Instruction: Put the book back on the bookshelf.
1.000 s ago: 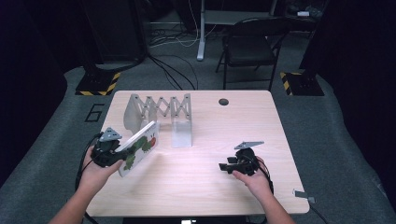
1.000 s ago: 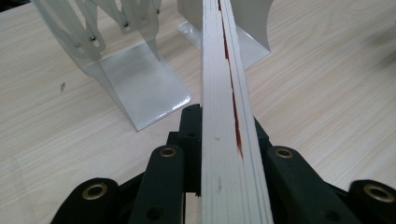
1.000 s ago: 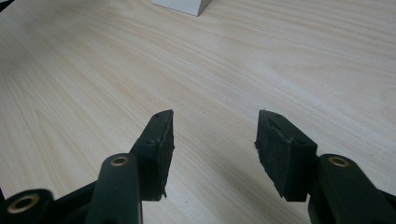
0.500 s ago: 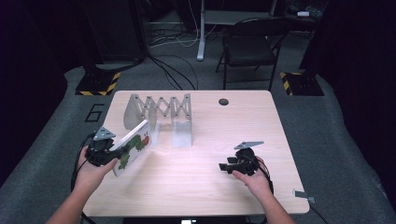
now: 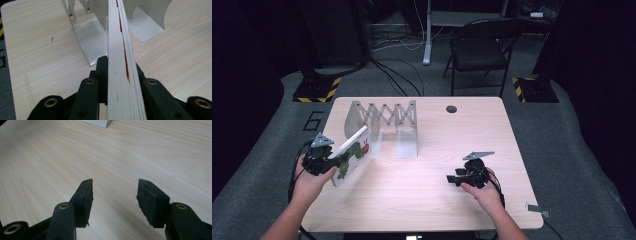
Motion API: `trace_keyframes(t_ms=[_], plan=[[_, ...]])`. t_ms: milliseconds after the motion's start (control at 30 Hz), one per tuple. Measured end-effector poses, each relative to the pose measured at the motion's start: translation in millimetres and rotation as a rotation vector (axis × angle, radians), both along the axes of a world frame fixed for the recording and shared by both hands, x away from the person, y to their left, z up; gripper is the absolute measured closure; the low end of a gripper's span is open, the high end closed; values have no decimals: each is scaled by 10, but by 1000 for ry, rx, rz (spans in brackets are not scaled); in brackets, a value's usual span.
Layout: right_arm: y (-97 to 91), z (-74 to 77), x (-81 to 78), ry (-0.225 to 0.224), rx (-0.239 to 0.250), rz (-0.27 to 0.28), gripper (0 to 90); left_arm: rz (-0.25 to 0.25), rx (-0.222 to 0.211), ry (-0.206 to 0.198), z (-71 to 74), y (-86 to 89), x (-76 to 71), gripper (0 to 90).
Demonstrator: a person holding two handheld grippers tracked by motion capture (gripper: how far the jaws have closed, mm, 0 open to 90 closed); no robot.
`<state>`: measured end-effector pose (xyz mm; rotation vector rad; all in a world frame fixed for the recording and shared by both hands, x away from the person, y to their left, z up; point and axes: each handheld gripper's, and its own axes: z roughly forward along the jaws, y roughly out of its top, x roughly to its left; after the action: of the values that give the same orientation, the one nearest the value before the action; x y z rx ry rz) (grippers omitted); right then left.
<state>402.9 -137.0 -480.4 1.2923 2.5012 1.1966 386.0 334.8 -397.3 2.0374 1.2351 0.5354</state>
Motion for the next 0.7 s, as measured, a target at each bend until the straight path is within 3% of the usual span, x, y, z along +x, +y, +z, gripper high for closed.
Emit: trace_keyframes(t_ms=[167, 200, 700], plan=[[0, 0, 0, 1, 0, 0, 466, 23, -7, 10, 8, 21, 31, 760], [4, 9, -13, 21, 1, -9, 466, 28, -9, 11, 11, 19, 34, 760], [-11, 13, -12, 16, 4, -11, 465, 83, -1, -1, -15, -86, 222, 760]])
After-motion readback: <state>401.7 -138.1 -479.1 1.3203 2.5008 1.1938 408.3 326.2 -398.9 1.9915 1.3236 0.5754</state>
